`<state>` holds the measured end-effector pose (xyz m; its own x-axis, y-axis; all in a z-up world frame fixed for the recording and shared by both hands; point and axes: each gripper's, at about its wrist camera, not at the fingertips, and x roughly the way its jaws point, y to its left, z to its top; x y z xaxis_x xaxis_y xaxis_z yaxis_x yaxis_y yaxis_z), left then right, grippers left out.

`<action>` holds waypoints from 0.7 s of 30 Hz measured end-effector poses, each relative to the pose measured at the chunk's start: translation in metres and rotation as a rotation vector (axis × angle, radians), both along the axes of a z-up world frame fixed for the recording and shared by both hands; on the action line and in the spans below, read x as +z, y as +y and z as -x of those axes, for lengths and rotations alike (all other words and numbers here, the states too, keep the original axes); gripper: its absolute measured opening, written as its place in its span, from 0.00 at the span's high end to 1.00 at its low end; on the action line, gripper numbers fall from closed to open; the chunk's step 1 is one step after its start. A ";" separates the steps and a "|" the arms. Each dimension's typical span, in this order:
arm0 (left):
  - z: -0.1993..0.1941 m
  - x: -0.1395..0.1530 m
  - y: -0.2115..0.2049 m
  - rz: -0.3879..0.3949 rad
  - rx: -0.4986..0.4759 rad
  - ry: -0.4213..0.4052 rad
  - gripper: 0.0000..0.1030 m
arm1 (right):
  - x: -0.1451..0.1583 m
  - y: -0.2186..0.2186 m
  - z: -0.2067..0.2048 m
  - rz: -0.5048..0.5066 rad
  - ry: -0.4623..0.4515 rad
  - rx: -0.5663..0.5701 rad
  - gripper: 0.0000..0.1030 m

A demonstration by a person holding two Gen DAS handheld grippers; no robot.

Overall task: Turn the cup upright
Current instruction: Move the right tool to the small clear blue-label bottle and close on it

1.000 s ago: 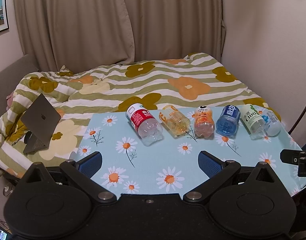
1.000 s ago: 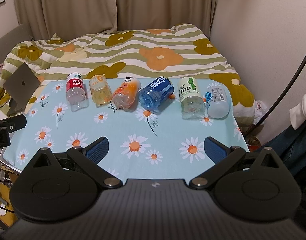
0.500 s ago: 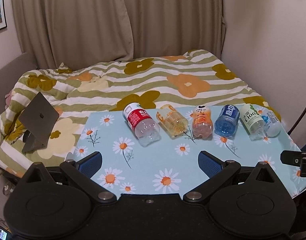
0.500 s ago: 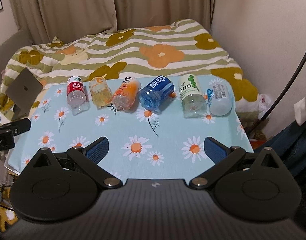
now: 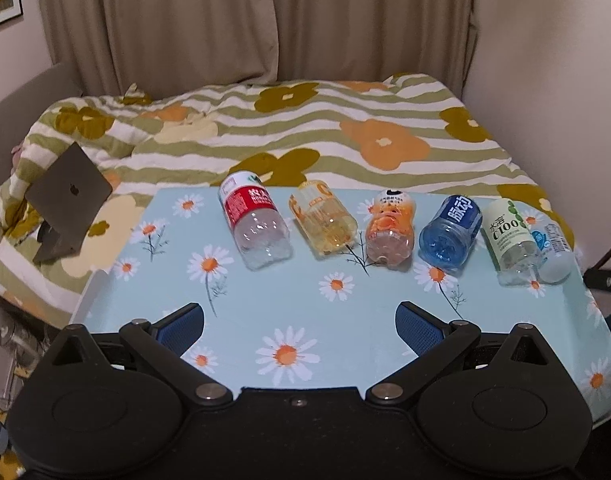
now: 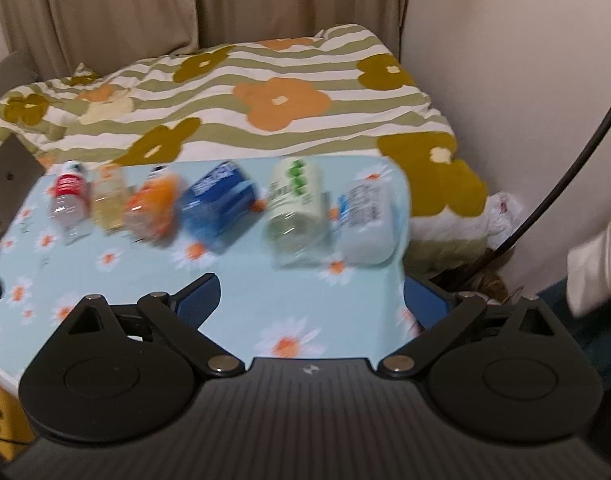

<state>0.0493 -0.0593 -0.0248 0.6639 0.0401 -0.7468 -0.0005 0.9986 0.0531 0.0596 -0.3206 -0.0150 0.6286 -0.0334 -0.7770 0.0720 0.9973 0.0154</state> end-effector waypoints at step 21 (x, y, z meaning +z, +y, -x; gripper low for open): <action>-0.040 -0.051 -0.046 -0.054 0.079 0.139 0.00 | -0.088 -0.069 -0.117 0.004 0.071 0.081 0.15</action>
